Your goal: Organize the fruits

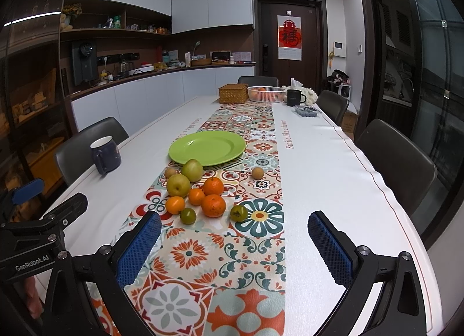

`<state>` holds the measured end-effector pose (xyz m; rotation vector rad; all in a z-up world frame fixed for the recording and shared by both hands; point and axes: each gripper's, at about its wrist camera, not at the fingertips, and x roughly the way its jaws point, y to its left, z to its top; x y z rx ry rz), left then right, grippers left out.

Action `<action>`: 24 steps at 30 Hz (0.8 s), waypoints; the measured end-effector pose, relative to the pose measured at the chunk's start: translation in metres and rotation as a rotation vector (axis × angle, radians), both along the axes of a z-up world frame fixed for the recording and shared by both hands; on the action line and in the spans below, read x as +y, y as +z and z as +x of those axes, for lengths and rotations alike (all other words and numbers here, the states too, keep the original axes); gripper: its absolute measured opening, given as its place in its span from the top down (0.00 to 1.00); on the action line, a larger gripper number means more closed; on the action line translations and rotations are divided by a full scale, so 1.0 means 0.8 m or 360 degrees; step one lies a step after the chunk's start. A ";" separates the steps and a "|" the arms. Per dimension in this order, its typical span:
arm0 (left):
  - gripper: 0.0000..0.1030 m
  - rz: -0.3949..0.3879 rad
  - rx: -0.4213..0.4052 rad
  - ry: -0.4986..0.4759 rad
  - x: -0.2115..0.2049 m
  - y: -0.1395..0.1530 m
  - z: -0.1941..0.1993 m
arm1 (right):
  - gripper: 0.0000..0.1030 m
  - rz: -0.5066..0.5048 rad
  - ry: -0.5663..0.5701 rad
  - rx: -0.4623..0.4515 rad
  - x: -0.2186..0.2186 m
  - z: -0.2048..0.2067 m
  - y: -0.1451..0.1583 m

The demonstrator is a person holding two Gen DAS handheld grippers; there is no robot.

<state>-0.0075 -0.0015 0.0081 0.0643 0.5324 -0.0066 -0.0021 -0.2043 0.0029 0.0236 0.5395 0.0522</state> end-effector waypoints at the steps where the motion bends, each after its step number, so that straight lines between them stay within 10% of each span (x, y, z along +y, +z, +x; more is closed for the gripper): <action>1: 0.00 -0.0003 0.0001 -0.0003 0.000 -0.001 0.001 | 0.01 -0.0001 0.0000 0.0000 0.001 0.000 0.001; 24: 0.00 0.0025 0.0051 -0.0074 -0.015 -0.013 0.017 | 0.01 -0.0027 0.0024 0.0033 -0.001 0.014 -0.016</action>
